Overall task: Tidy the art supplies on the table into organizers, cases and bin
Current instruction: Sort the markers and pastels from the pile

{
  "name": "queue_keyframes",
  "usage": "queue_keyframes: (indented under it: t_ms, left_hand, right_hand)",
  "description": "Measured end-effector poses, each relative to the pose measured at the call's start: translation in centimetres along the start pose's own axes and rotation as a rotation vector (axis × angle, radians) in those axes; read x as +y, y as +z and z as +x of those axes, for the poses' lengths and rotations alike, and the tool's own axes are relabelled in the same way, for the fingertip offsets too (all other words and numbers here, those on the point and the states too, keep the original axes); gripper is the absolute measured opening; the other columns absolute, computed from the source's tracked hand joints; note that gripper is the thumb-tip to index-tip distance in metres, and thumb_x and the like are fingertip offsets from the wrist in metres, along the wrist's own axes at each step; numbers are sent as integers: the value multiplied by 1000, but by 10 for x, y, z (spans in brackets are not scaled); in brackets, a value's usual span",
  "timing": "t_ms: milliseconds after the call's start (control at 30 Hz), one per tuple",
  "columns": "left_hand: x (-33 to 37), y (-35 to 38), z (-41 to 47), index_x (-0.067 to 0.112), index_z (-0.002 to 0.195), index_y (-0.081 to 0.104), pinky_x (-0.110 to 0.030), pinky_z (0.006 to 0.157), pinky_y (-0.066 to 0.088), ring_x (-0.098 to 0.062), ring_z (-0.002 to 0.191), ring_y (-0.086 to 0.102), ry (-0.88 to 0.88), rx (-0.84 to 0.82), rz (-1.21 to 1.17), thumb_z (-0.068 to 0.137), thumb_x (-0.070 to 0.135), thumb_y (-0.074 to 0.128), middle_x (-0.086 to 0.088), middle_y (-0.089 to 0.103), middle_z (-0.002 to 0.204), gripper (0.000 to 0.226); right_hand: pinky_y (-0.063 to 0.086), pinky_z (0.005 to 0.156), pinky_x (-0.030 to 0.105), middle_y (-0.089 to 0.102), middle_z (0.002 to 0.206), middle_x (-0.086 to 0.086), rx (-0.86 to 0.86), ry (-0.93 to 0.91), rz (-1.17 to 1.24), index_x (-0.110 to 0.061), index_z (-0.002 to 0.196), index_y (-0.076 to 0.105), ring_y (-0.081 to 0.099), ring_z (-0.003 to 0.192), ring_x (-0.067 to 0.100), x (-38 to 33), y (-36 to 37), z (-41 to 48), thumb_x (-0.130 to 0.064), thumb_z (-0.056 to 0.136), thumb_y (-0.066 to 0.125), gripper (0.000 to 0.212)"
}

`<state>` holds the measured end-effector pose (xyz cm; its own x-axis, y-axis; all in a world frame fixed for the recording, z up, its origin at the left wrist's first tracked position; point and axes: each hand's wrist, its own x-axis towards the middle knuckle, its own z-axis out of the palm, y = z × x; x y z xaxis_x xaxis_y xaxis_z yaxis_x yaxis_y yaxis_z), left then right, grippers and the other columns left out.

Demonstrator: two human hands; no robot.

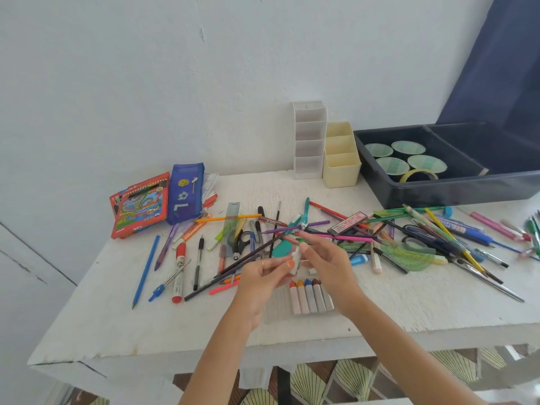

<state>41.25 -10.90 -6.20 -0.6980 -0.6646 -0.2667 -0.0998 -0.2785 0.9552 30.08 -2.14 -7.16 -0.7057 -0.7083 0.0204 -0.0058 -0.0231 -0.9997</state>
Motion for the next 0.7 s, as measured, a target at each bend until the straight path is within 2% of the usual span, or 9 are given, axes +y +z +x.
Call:
queue_keyframes:
  t_ms: [100,167,267,333,400,533,600,700]
  left_hand:
    - [-10,1,-10,10,99,72,-17,73,54,-10,85,70,-5,-37,-20,84,8,66,1,74,93,16]
    - [-17,0,-14,14,97,72,-20,78,54,-10,87,69,60,-24,65,86,13,66,1,74,91,13]
    - [-29,-8,-14,21,97,71,-15,77,48,0,86,62,277,128,395,88,19,64,8,71,93,12]
    - [-36,-14,-12,24,96,69,-12,77,41,2,91,53,385,221,642,87,14,63,12,63,98,14]
    - [-45,-21,-10,25,92,69,-20,85,35,-4,99,45,434,248,828,85,10,63,11,59,99,17]
    - [-55,-22,-10,23,98,68,-19,84,28,-3,97,36,513,244,1014,87,8,59,17,48,98,21]
    - [-59,-20,-11,19,105,67,-19,86,30,-5,98,33,535,249,1049,90,7,54,12,50,104,23]
    - [-63,-17,-14,16,111,65,-23,84,32,-12,103,39,552,264,1079,93,7,50,6,53,112,25]
  right_hand:
    - [53,77,45,71,93,11,-27,-22,-31,-25,110,68,63,88,36,2,-3,-7,-22,86,64,24]
    - [52,77,48,72,87,11,-1,-13,-30,-23,109,68,61,86,41,4,-3,-13,-23,83,68,26]
    - [55,76,36,73,79,5,51,36,-47,-19,104,66,67,83,29,7,-1,-17,-22,80,73,25]
    - [55,72,30,73,77,4,49,55,-76,-17,98,67,68,78,23,10,1,-19,-22,79,74,21]
    - [53,67,23,73,75,3,21,39,-126,-18,95,67,67,71,16,11,3,-21,-23,79,75,18]
    - [47,63,12,69,77,-1,-11,-12,-272,-18,93,69,61,70,6,15,8,-24,-22,78,75,17]
    - [46,64,10,68,81,-2,-38,-42,-381,-19,95,69,61,75,9,20,12,-23,-22,78,75,19]
    - [40,69,7,61,88,-3,-39,-146,-612,-14,103,69,54,82,9,29,15,-21,-24,80,73,25]
